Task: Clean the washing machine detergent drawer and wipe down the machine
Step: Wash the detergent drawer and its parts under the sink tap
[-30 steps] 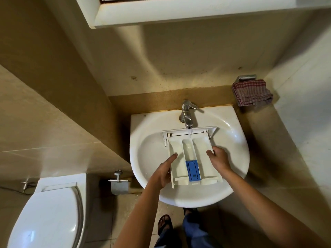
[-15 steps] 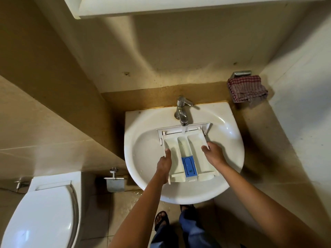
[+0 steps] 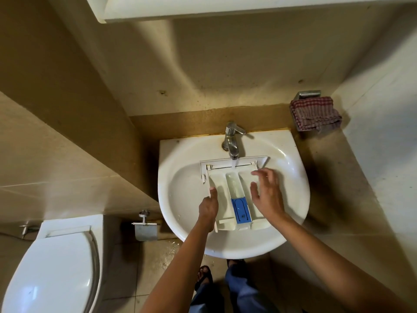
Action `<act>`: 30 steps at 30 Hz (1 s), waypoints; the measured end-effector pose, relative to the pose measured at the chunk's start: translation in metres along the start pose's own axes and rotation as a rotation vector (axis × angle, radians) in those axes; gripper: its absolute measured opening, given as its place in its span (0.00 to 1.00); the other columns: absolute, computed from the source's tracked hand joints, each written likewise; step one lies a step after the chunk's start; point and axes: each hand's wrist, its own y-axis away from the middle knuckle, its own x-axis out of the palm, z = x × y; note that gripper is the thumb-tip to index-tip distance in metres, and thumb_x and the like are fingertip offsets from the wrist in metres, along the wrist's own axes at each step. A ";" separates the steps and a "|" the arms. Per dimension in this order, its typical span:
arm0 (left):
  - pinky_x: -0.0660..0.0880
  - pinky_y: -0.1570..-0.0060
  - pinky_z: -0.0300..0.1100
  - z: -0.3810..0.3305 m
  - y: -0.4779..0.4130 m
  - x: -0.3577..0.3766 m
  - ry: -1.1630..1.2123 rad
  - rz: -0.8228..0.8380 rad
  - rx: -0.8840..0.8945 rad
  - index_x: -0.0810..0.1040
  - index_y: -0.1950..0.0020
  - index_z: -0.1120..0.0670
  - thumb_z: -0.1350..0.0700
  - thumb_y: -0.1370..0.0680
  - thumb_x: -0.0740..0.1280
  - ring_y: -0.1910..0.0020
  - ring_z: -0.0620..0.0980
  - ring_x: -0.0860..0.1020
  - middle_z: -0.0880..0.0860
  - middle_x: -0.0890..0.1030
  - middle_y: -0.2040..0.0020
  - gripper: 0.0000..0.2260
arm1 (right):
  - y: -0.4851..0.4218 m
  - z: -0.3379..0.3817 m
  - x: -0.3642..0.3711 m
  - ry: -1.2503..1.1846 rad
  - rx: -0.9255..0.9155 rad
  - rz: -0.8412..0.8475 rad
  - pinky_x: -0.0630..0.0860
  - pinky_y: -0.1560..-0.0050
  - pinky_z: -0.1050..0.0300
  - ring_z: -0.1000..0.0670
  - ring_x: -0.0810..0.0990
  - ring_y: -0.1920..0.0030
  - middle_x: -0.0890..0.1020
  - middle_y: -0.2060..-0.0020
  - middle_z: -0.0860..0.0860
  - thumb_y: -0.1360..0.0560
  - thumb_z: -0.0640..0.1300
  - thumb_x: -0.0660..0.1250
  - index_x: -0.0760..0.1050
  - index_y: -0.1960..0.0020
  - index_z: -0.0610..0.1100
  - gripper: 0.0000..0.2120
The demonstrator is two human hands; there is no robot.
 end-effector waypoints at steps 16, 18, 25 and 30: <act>0.73 0.43 0.48 0.010 0.004 0.001 -0.041 -0.127 0.104 0.77 0.42 0.63 0.39 0.18 0.48 0.46 0.59 0.76 0.61 0.79 0.44 0.30 | -0.006 0.026 0.017 0.299 -0.282 0.878 0.60 0.30 0.50 0.50 0.62 0.28 0.78 0.41 0.51 0.19 0.58 0.46 0.78 0.44 0.43 0.27; 0.72 0.46 0.47 0.010 0.006 0.001 -0.073 -0.123 0.142 0.77 0.46 0.61 0.39 0.18 0.48 0.50 0.57 0.75 0.61 0.80 0.46 0.29 | -0.003 0.022 0.011 0.260 -0.318 0.764 0.70 0.44 0.51 0.50 0.72 0.42 0.81 0.55 0.48 0.19 0.56 0.48 0.78 0.52 0.41 0.25; 0.72 0.41 0.51 0.014 0.016 0.009 0.043 -0.178 0.054 0.77 0.42 0.62 0.37 0.19 0.49 0.46 0.59 0.76 0.60 0.78 0.44 0.30 | -0.021 0.018 0.024 0.362 -0.461 0.682 0.57 0.29 0.46 0.46 0.66 0.29 0.75 0.35 0.49 0.23 0.60 0.41 0.71 0.33 0.44 0.33; 0.72 0.41 0.51 0.018 0.026 0.001 0.065 -0.270 0.005 0.77 0.43 0.64 0.39 0.18 0.50 0.45 0.61 0.76 0.63 0.79 0.44 0.30 | -0.010 0.042 0.038 0.246 -0.346 0.706 0.62 0.30 0.48 0.50 0.61 0.26 0.79 0.38 0.47 0.26 0.59 0.35 0.76 0.37 0.40 0.39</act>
